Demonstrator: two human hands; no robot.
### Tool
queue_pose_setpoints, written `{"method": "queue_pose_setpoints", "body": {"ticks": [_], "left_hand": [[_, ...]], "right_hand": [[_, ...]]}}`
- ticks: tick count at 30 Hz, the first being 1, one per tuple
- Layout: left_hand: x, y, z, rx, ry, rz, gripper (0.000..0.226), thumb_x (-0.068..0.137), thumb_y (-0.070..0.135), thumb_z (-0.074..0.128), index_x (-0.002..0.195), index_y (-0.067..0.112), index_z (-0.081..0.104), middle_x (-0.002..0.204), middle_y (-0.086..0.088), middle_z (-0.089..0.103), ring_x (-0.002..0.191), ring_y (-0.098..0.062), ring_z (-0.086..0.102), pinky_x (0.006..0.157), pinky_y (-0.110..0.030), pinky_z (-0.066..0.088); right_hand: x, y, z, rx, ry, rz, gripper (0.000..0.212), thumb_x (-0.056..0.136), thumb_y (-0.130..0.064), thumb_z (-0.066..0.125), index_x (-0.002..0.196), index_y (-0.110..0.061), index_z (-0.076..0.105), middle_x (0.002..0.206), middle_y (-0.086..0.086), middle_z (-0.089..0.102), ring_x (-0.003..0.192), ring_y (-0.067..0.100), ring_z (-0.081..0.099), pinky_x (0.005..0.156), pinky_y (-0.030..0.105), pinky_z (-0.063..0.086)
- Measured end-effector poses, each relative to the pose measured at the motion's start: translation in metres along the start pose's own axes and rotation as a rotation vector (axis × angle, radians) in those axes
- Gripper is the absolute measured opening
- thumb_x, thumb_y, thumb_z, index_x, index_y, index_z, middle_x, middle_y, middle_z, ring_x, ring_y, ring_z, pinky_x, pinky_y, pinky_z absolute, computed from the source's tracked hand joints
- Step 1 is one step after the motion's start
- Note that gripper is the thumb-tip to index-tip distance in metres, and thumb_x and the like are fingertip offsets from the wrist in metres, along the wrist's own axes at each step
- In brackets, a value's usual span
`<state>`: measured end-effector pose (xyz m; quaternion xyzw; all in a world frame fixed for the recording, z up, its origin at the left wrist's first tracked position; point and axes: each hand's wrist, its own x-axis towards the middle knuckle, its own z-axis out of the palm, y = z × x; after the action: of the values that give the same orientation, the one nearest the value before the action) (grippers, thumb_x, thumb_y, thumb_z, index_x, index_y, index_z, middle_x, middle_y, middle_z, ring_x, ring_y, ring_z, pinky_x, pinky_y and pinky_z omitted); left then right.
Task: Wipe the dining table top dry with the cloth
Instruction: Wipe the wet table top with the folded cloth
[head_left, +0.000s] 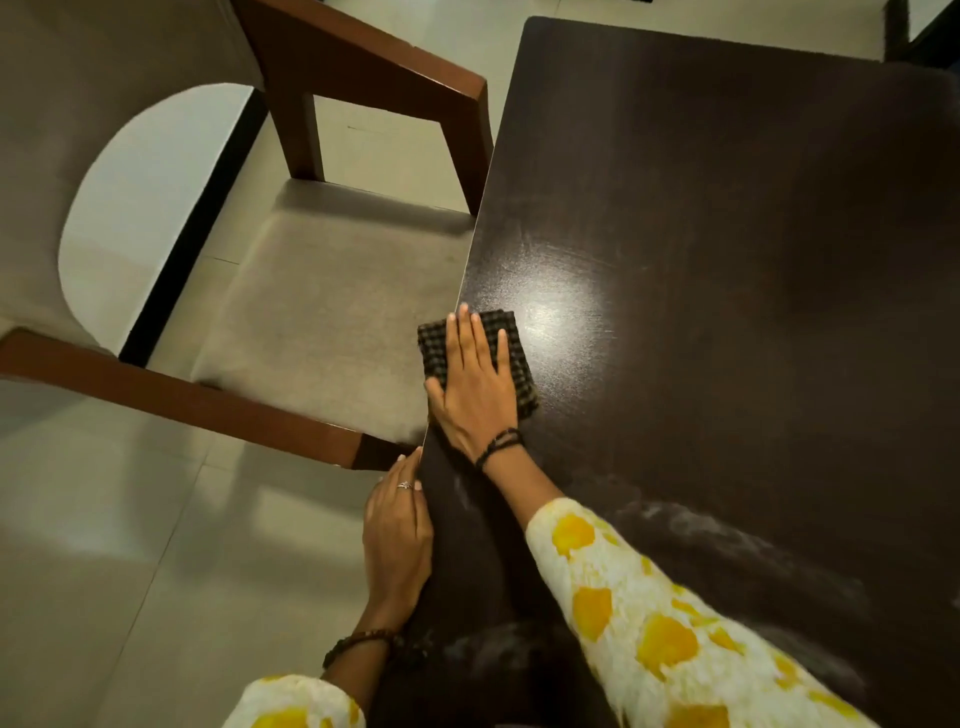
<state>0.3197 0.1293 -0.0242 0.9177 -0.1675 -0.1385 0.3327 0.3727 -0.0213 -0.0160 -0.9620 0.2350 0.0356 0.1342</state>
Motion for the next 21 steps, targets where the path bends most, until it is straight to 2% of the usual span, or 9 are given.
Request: {"method": "queue_pose_setpoints", "body": {"ticks": [3,7,11,14,18,21], "left_hand": [[0.0,-0.001,0.0,-0.015,0.01,-0.007,0.05,0.093,0.028,0.024,0.128,0.004,0.05,0.125,-0.014,0.058,0.117,-0.029,0.052,0.099,-0.035,0.035],[-0.003,-0.001,0.001,-0.016,0.007,-0.019,0.052,0.093,0.03,0.024,0.128,0.001,0.05,0.124,-0.016,0.058,0.115,-0.03,0.053,0.098,-0.036,0.037],[-0.002,-0.002,0.0,0.003,-0.006,-0.037,0.055,0.093,0.035,0.021,0.13,0.005,0.048,0.127,-0.014,0.056,0.118,-0.028,0.051,0.099,-0.036,0.037],[-0.002,0.0,-0.002,0.009,-0.001,-0.031,0.056,0.092,0.035,0.021,0.13,0.005,0.049,0.127,-0.014,0.056,0.118,-0.028,0.05,0.1,-0.034,0.034],[-0.002,-0.004,-0.001,0.033,-0.014,-0.032,0.049,0.094,0.028,0.025,0.131,0.006,0.048,0.128,-0.013,0.055,0.119,-0.03,0.05,0.101,-0.042,0.037],[-0.001,-0.006,0.0,0.022,-0.019,-0.022,0.046,0.094,0.024,0.027,0.132,0.008,0.046,0.129,-0.013,0.054,0.119,-0.031,0.049,0.101,-0.048,0.038]], "right_hand": [[0.011,-0.005,-0.001,-0.008,-0.01,0.05,0.08,0.081,-0.045,0.006,0.15,-0.005,0.01,0.158,0.013,0.009,0.146,0.024,0.01,0.115,0.044,-0.006],[-0.024,-0.019,0.009,-0.019,0.04,0.073,0.076,0.081,-0.044,0.023,0.146,-0.004,0.029,0.153,0.014,0.028,0.142,0.024,0.027,0.116,0.047,0.011],[-0.056,-0.014,0.011,0.027,0.027,0.019,0.075,0.08,-0.042,0.032,0.144,-0.004,0.032,0.152,0.013,0.031,0.14,0.023,0.03,0.113,0.044,0.014],[-0.067,0.021,0.004,0.014,0.032,0.059,0.075,0.081,-0.042,0.034,0.145,-0.005,0.031,0.152,0.012,0.03,0.141,0.023,0.029,0.113,0.044,0.013],[-0.089,0.095,-0.009,-0.06,0.063,0.251,0.073,0.082,-0.04,0.032,0.146,-0.005,0.029,0.153,0.013,0.029,0.14,0.025,0.03,0.113,0.045,0.013],[-0.108,0.151,-0.025,-0.085,0.06,0.395,0.073,0.085,-0.042,0.025,0.147,-0.004,0.023,0.155,0.013,0.022,0.142,0.027,0.025,0.115,0.047,0.012]]}}
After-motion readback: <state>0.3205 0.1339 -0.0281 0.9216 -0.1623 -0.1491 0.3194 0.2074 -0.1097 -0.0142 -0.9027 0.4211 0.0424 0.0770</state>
